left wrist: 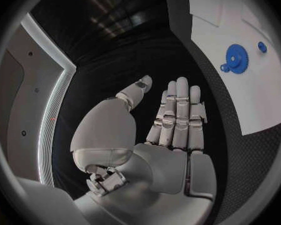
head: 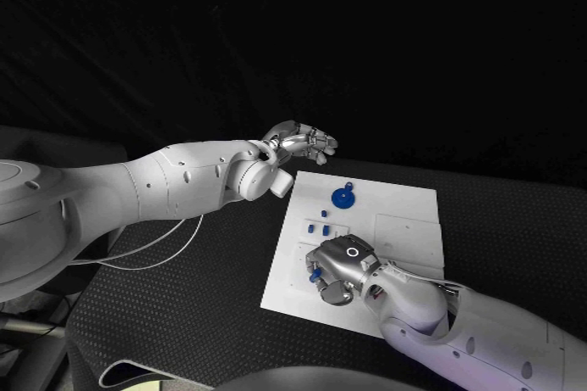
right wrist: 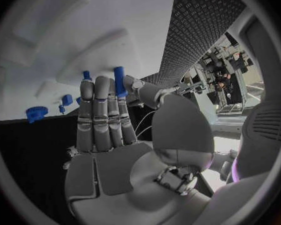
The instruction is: Assemble the parts on the task board
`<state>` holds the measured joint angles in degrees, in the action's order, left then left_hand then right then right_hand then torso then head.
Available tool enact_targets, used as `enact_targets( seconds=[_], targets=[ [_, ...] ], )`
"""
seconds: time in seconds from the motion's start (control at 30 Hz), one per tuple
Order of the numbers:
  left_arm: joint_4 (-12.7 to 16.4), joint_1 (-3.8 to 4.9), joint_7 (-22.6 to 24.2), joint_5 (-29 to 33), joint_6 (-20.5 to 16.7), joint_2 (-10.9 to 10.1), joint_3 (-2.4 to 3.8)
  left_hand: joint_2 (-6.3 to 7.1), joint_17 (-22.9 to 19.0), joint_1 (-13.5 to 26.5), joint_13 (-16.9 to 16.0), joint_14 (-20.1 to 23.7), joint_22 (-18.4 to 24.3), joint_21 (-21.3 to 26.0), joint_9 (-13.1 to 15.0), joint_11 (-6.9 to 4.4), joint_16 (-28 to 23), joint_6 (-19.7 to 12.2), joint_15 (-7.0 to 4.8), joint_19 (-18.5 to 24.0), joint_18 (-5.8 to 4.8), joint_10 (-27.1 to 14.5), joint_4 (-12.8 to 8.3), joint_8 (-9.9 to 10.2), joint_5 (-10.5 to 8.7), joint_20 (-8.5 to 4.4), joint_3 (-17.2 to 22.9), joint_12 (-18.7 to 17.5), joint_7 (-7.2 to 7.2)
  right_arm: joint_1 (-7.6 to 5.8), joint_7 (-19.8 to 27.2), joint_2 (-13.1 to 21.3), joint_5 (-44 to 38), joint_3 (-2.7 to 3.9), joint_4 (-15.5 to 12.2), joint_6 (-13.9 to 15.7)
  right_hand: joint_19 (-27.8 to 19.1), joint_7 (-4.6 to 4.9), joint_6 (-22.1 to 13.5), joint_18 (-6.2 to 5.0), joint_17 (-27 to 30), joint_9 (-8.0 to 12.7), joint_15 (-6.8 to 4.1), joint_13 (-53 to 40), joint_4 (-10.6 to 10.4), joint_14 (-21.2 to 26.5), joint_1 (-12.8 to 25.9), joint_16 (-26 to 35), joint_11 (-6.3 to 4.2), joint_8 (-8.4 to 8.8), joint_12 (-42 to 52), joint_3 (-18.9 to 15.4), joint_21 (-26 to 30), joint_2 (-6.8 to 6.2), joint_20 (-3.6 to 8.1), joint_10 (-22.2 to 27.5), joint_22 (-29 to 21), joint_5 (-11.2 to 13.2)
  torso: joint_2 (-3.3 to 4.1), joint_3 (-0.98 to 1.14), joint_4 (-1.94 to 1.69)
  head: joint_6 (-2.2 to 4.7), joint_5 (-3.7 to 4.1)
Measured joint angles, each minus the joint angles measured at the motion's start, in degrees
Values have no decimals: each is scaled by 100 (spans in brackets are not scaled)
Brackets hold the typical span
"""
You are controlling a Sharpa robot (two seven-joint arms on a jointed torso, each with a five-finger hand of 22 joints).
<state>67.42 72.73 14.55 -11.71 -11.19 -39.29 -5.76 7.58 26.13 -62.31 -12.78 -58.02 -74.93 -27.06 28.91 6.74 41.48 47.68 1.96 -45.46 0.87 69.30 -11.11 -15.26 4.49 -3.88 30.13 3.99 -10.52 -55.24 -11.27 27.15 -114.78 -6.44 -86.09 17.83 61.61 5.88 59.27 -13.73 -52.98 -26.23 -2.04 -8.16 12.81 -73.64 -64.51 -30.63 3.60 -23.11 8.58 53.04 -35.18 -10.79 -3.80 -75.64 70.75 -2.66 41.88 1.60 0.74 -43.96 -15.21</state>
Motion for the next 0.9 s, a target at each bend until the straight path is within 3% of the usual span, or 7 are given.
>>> enact_targets(
  seconds=[0.63,0.73,0.77,0.9],
  targets=[
    [4,0,-8,0,9,6,0,0,11,0,0,0,1,23,0,0,-22,0,0,0,0,0,0,0,0,0,0,0,0,-25,-35,-65,-31,-73,32,-43,-15,-12,11,7,-28,-3,11,-13,-4,-7,-7,28,2,13,-26,3,-3,6,8,3,5,0,-1,-1,-1,-13,-3],
    [4,0,-11,0,12,4,0,0,11,0,0,0,2,23,0,0,-22,0,0,0,0,0,0,0,0,0,0,0,0,-25,-27,-65,1,-78,40,-26,-96,59,-85,13,-28,-3,45,-16,-28,26,37,102,81,85,-113,-7,-3,-134,-28,101,2,-22,-2,-1,-2,-13,-3],
    [4,0,-12,0,13,3,0,0,11,0,0,0,2,23,0,0,-22,0,0,0,0,0,0,0,0,0,0,0,0,-24,-20,-65,23,-81,45,-13,-125,93,-158,12,-16,0,65,-1,-87,46,90,143,101,128,-159,-31,-3,-277,-38,171,0,-46,-2,-2,-1,-13,-4],
    [4,0,-17,0,14,2,0,0,10,0,0,0,2,23,-3,0,-22,0,0,0,0,0,0,0,0,0,0,0,0,-16,13,-57,121,-93,62,18,-128,204,-411,-4,2,101,92,77,-161,77,224,181,164,284,-325,-183,-4,-555,-40,414,-6,-45,-2,-1,-1,-18,-8]
  ],
)
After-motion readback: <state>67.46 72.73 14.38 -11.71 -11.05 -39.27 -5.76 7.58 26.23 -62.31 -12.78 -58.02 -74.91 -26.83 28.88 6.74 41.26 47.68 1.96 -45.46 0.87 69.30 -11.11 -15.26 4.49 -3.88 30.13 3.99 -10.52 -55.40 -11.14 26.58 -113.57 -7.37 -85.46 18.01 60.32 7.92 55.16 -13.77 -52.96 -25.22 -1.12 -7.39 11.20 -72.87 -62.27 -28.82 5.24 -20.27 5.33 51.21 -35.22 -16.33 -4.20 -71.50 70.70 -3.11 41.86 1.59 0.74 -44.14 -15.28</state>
